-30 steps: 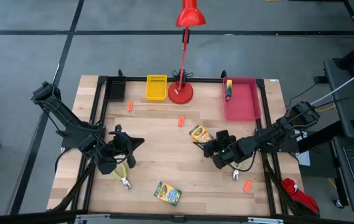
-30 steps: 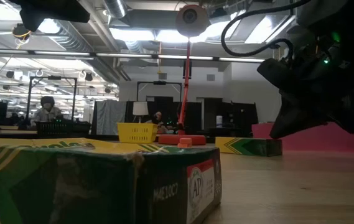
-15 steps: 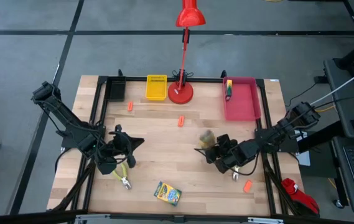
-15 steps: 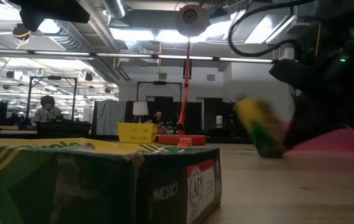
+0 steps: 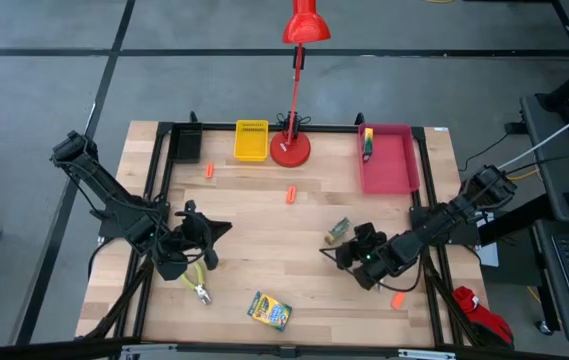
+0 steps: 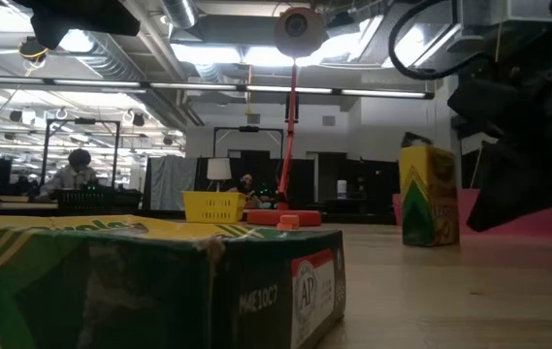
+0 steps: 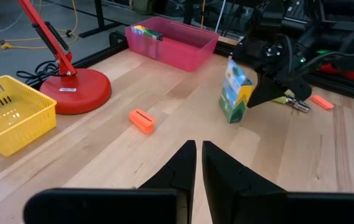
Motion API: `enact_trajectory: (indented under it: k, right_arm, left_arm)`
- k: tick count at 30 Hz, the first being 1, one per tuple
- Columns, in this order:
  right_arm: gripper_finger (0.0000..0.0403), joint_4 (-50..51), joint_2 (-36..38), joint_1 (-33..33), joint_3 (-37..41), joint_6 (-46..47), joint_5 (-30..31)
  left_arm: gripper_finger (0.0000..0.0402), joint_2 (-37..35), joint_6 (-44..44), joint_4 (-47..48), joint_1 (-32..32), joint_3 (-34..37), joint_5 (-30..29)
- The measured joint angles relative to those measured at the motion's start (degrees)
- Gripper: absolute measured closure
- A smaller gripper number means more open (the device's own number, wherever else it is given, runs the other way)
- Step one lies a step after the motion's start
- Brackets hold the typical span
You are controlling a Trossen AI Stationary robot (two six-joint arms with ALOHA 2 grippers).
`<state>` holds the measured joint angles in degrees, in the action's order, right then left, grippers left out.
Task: Pick & Place School Supplies
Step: Put the yellow crayon box into the red bin
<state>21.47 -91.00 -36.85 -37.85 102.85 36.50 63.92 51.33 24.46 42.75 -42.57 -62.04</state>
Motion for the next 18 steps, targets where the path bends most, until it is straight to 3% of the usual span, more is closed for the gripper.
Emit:
enact_trajectory:
  k: [9,14,18]
  right_arm:
    - [0.0403,1.2,0.0,-5.4,-0.5,9.0,6.0]
    - [0.0403,14.8,0.0,-9.0,-6.9,14.6,6.4]
    - [0.0403,24.8,0.0,-12.0,-12.5,18.2,6.4]
  left_arm:
    - [0.0380,0.0,0.4,-0.7,0.0,0.0,0.0]
    - [0.0380,0.0,-0.7,-2.3,0.0,0.0,0.4]
    - [0.0380,0.0,-8.6,-6.8,-0.6,0.0,5.0]
